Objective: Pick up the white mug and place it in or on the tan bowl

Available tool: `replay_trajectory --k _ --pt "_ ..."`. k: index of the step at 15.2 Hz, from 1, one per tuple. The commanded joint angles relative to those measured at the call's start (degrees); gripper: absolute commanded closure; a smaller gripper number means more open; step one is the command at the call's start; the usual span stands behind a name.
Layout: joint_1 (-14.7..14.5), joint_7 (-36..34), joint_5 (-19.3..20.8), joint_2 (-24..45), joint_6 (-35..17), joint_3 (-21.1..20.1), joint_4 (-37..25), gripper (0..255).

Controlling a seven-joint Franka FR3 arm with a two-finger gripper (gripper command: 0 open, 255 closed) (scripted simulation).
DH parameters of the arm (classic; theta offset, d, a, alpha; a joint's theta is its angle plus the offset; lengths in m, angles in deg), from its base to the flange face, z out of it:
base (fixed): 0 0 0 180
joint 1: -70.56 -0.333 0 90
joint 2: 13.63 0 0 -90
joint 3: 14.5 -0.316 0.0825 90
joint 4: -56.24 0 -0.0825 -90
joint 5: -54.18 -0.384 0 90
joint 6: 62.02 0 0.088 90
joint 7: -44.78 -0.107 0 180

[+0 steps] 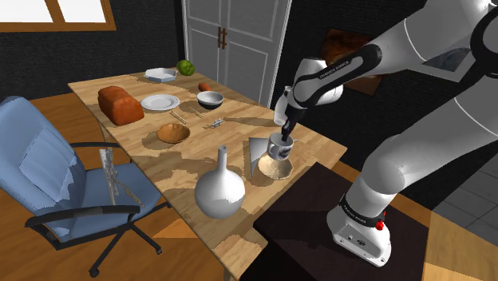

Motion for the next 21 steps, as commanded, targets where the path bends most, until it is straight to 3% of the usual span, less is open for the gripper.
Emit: replay_trajectory --k 1,14,21 --pt "-0.11 0.3 -0.21 1.26 -1.94 0.17 0.64 255" --pt "-2.0 3.61 -4.05 12.75 -15.37 1.37 2.72 255" --pt "-1.99 3.61 -4.06 12.75 -15.37 1.36 2.72 255"
